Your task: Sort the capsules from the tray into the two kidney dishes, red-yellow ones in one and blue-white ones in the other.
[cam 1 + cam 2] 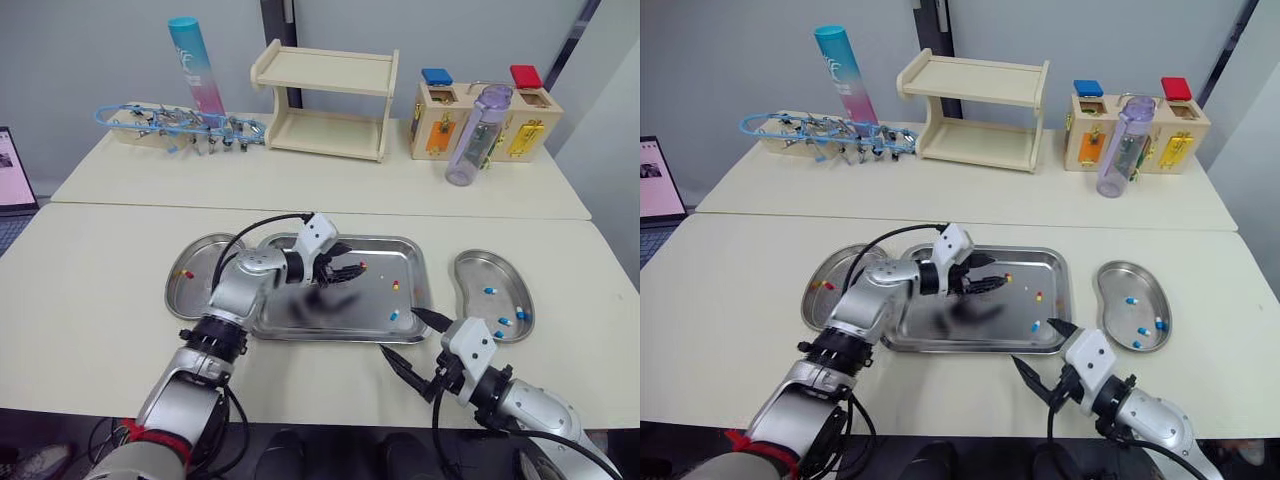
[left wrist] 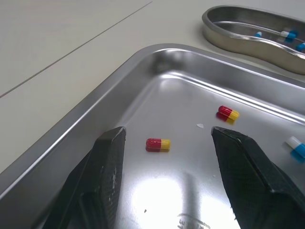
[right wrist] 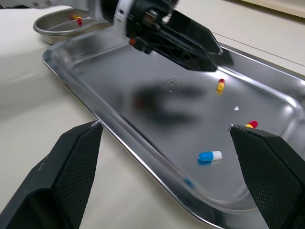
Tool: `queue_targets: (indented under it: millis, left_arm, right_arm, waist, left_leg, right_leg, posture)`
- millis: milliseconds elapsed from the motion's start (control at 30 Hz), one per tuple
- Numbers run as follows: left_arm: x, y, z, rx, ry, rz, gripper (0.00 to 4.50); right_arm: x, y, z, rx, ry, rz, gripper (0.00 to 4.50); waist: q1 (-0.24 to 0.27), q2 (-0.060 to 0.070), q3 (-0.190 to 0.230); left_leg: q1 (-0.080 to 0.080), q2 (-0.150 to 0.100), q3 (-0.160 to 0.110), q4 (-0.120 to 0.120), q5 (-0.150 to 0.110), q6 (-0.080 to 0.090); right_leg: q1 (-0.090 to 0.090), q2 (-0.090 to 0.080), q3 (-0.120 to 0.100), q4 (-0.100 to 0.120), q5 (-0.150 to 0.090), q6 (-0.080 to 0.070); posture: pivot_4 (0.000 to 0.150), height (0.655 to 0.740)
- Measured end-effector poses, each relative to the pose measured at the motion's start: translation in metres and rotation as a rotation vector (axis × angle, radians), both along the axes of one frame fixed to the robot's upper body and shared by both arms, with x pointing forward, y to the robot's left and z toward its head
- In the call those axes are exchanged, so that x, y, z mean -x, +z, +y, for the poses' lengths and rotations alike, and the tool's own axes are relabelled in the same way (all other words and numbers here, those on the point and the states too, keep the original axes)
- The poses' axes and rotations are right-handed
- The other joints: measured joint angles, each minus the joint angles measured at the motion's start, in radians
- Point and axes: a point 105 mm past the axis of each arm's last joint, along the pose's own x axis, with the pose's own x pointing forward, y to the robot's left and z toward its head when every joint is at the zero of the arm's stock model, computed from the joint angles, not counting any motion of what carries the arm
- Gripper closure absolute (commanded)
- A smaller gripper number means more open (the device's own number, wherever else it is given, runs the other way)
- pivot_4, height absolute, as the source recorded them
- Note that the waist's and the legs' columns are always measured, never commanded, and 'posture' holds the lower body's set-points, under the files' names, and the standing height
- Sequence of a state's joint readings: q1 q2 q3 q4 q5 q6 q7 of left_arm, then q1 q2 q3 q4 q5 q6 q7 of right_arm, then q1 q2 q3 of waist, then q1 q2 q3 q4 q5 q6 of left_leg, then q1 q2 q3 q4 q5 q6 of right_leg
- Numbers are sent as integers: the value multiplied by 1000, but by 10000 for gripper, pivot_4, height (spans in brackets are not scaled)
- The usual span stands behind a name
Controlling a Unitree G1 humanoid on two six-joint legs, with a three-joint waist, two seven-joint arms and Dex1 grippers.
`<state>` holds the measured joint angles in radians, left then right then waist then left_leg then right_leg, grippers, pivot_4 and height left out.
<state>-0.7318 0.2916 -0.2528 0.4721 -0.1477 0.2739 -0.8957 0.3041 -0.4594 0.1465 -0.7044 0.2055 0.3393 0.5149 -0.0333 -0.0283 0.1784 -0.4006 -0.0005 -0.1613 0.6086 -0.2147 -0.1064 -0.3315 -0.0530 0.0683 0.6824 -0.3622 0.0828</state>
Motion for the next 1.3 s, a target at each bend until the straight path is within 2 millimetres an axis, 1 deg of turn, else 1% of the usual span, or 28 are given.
queue_targets:
  millis: [200,367,467,533,600,667,700,967,1000,1067,1133,1200,1233,1267,1300]
  left_arm:
    - [-8,-18,-15,-40,12,21,15719]
    - [-10,-19,-20,-52,5,7,15719]
    - [-11,-20,-20,-55,4,0,21254]
    - [-11,-21,-20,-55,4,-1,27056]
    - [-11,-21,-19,-57,3,-2,34243]
    - [-10,-21,-19,-58,1,-6,40355]
    - [-10,-21,-19,-57,-1,-7,41434]
    - [-9,-21,-18,-45,-3,-14,41432]
    - [-7,-18,-18,-39,-10,-22,41432]
    - [-3,-7,-14,-12,-20,-46,41432]
    - [-3,15,-4,16,-7,-94,41432]
    - [0,39,14,49,36,-146,41432]
    - [2,46,25,59,67,-156,41432]
    - [6,54,41,65,112,-171,41432]
    - [8,57,54,66,154,-169,41432]
  right_arm:
    - [0,-2,1,15,-18,-2,0]
    - [1,-2,4,8,-16,1,0]
    - [0,1,5,7,-15,-6,0]
    - [-1,2,5,8,-15,-10,0]
    - [-1,2,5,9,-16,-8,0]
    - [-2,1,5,11,-18,-3,0]
    - [-2,1,5,11,-18,-3,0]
    - [-4,8,8,11,-8,-26,0]
    - [-5,9,8,12,-3,-32,0]
    - [-6,10,9,17,9,-32,0]
    - [-6,11,11,26,36,-29,0]
    - [-6,14,15,21,82,-26,0]
    - [-7,16,18,22,106,-28,0]
    - [-8,19,20,19,138,-31,0]
    - [-8,22,23,14,161,-33,0]
  waist:
    - [0,0,0]
    - [0,0,0]
    - [0,0,0]
    - [0,0,0]
    - [0,0,-1]
    - [0,0,-1]
    - [0,0,-1]
    - [-1,0,-1]
    - [-2,0,0]
    - [-3,0,0]
    - [-5,0,0]
    - [-13,0,0]
    - [-17,0,-1]
    - [-24,0,-1]
    - [-26,0,-1]
  left_leg:
    - [0,0,0,0,0,0]
    - [0,0,0,0,0,0]
    - [0,0,0,0,0,0]
    - [0,0,0,0,0,0]
    - [1,-1,0,0,0,0]
    - [1,-1,-1,0,0,0]
    - [1,-1,-1,0,0,0]
    - [1,-1,-1,0,0,0]
    - [1,0,-1,0,0,0]
    - [0,0,-1,0,0,0]
    - [-1,0,-1,0,0,0]
    - [0,0,-1,0,0,0]
    - [0,0,-1,0,0,0]
    - [1,0,-1,0,0,0]
    - [1,1,-1,0,0,0]
  right_leg:
    - [0,0,0,0,0,0]
    - [0,0,0,0,0,0]
    - [1,0,0,0,0,0]
    - [1,0,0,0,0,0]
    - [1,0,0,0,0,0]
    - [2,0,0,0,0,0]
    - [2,0,0,0,0,0]
    - [2,0,-1,0,0,0]
    - [1,0,-1,0,0,0]
    - [0,0,0,0,0,0]
    - [0,0,0,0,0,0]
    - [0,0,0,0,0,0]
    - [0,0,0,0,0,0]
    - [0,0,0,0,0,0]
    - [1,0,0,1,0,0]
  posture:
    - [1500,7400]
    - [1500,7400]
    - [1500,7400]
    - [1500,7400]
    - [1500,7400]
    - [1500,7400]
    - [1500,7400]
    - [1500,7400]
    - [1500,7400]
    - [1500,7400]
    - [1500,7400]
    - [1500,7400]
    - [1500,7400]
    - [1500,7400]
    - [1500,7400]
